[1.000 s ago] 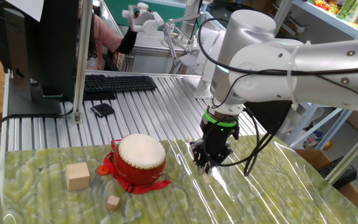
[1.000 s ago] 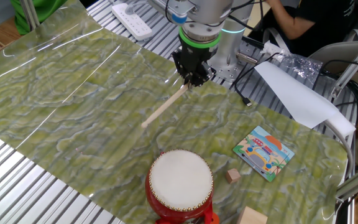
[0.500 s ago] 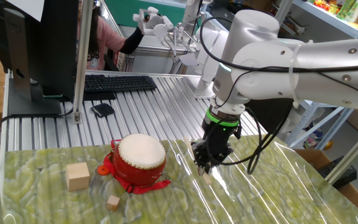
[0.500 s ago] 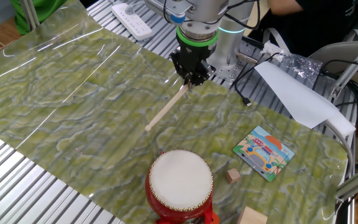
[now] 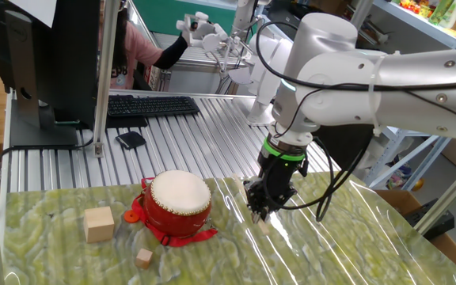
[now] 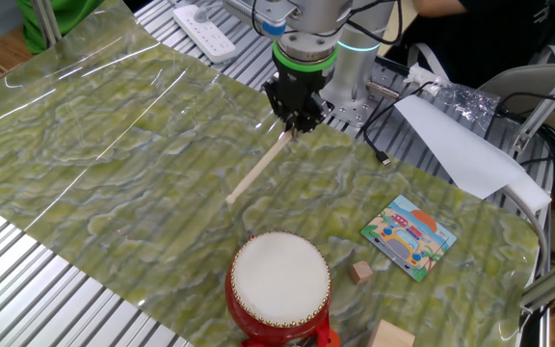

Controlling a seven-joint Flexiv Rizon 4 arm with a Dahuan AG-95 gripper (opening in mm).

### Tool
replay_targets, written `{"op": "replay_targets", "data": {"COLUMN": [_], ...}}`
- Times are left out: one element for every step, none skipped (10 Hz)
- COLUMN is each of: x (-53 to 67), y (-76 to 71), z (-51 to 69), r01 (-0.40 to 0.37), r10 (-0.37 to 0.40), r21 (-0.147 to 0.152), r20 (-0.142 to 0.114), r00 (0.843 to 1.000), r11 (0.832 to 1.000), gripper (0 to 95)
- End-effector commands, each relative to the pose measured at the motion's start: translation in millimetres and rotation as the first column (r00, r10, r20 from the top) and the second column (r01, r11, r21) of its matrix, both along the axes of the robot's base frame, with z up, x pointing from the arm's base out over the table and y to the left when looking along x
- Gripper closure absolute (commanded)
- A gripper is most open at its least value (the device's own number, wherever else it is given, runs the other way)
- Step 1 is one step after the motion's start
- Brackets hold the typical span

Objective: Play the drum

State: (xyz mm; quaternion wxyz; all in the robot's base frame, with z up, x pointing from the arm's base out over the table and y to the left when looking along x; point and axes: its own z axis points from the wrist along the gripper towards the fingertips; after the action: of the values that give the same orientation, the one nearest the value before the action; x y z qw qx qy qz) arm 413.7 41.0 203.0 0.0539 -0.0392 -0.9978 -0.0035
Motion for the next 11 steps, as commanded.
{"op": "replay_targets", "data": {"x": [-0.6, -0.6, -0.6, -0.6, -0.6, -0.2, 0.5, 1.6, 3.4, 5.4, 6.7], "y": [0.6, 0.6, 0.6, 0.6, 0.6, 1.6, 3.4, 6.6, 12.0, 19.7, 25.2], "z": [0.1, 0.1, 0.1, 0.1, 0.1, 0.6, 1.4, 2.7, 5.1, 8.6, 11.3], "r01": [-0.028, -0.031, -0.027, -0.026, -0.020, -0.018, -0.022, -0.016, -0.004, 0.011, 0.032], "r10": [0.028, 0.031, 0.027, 0.026, 0.020, 0.018, 0.022, 0.016, 0.004, -0.011, -0.032], "r21": [0.005, 0.005, 0.005, 0.004, 0.002, 0.001, 0.002, -0.002, -0.009, -0.010, -0.013], "r20": [0.000, 0.000, 0.001, 0.001, 0.002, 0.002, 0.000, 0.000, 0.000, -0.006, -0.004], "r00": [1.000, 1.000, 1.000, 1.000, 1.000, 1.000, 1.000, 1.000, 1.000, 1.000, 0.999], "r11": [1.000, 1.000, 1.000, 1.000, 1.000, 1.000, 1.000, 1.000, 1.000, 1.000, 0.999], "gripper": [95.0, 95.0, 95.0, 95.0, 95.0, 95.0, 95.0, 95.0, 95.0, 95.0, 95.0]}}
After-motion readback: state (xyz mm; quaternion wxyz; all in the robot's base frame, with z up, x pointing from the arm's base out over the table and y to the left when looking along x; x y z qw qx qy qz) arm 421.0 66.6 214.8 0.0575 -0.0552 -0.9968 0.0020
